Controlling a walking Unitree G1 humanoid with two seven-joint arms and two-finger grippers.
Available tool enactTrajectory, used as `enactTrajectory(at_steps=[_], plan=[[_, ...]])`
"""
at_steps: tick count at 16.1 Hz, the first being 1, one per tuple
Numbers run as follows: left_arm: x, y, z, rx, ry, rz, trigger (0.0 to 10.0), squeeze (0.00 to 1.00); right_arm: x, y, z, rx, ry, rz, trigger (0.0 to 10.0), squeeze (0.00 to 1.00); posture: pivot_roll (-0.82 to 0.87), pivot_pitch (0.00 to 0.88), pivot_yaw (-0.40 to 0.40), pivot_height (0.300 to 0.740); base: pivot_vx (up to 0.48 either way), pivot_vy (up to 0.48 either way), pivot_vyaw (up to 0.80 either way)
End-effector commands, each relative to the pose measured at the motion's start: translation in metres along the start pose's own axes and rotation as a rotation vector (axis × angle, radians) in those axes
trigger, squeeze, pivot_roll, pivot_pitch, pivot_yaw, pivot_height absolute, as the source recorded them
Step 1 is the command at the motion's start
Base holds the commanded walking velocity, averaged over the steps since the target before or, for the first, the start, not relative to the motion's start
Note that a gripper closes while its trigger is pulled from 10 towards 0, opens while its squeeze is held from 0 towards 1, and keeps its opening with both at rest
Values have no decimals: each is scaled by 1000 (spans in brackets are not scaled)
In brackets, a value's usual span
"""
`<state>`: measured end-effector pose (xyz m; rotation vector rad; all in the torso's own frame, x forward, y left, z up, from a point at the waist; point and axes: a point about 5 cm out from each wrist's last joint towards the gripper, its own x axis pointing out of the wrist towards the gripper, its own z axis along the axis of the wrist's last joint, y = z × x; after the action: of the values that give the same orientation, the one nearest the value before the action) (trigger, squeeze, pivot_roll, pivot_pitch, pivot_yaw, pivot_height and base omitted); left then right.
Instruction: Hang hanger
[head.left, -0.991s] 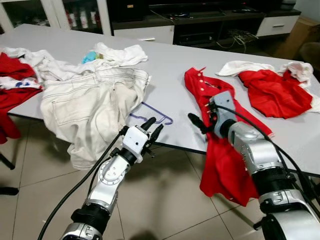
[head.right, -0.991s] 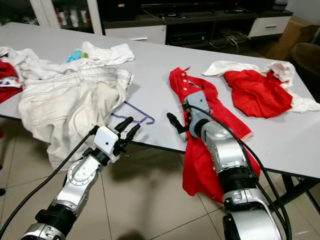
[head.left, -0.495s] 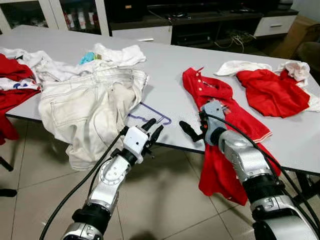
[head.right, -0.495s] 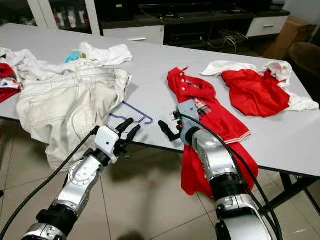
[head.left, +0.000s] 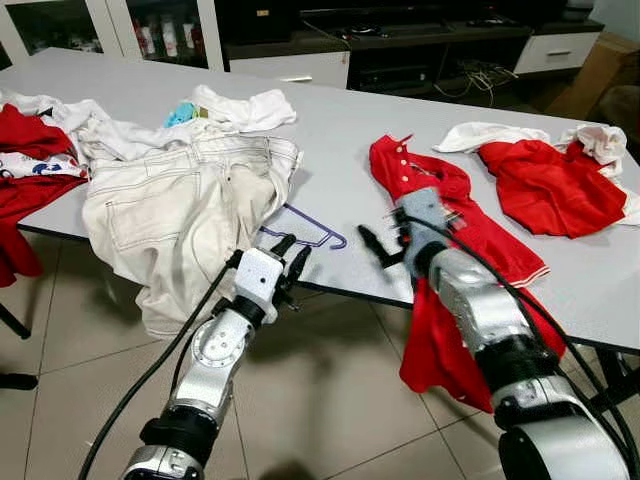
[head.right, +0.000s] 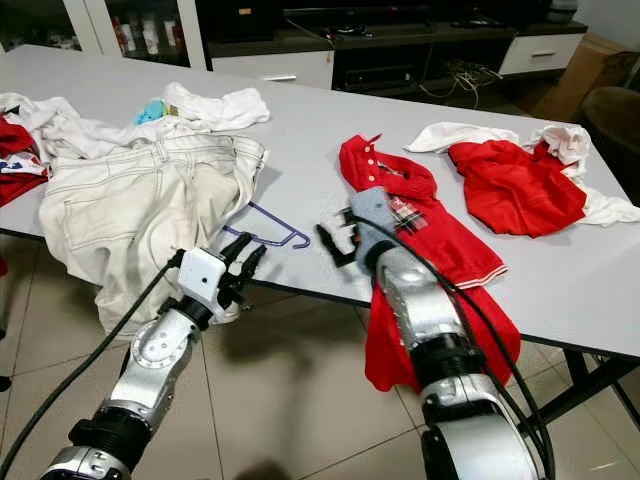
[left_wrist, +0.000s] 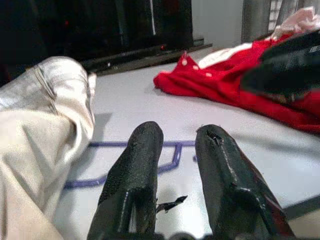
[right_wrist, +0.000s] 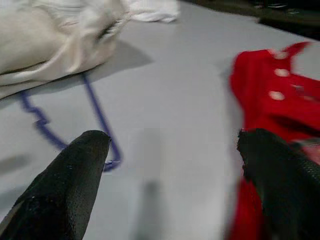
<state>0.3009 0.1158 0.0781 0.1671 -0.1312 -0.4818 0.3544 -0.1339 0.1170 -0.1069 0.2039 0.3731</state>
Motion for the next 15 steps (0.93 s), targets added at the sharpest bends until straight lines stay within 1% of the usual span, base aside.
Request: enactTrajectory(at_steps=[1,2,3,4,5,6,8,9,11,15], plan=[[3,3,0,-18,12,20,10000,0,-7,-11,-3,11,-13,-52,10000,0,-16,0,-34,740,0,0,0],[4,4,0,-30,17,26,10000,0,-14,-17,-6,26,-33,-85,10000,0,-25,0,-28,740,0,0,0],[7,5,2,-39,11,25,10000,0,-30,-25,-7,51,-95,-141,10000,0,-38,0,-20,740,0,0,0],[9,5,4,-39,3,18,10000,0,-41,-28,-4,62,-156,-171,10000,0,-46,0,-15,740,0,0,0],[10,4,5,-38,-1,12,10000,0,-50,-29,-1,42,-211,-183,10000,0,-57,0,-13,740,0,0,0],[10,4,5,-38,-2,9,10000,0,-54,-30,0,29,-225,-188,10000,0,-57,0,-13,740,0,0,0],[11,2,5,-44,-1,-3,10000,0,-70,-32,-1,11,-250,-223,10000,0,-80,0,-7,740,0,0,0],[12,0,5,-47,-2,-8,10000,0,-74,-31,-4,8,-243,-225,10000,0,-86,0,-8,740,0,0,0],[14,-1,5,-53,-3,-11,10000,0,-78,-30,-8,7,-232,-230,10000,0,-89,0,-8,740,0,0,0],[14,-3,4,-52,2,-12,10000,0,-78,-24,-8,12,-229,-222,10000,0,-86,0,-9,740,0,0,0]])
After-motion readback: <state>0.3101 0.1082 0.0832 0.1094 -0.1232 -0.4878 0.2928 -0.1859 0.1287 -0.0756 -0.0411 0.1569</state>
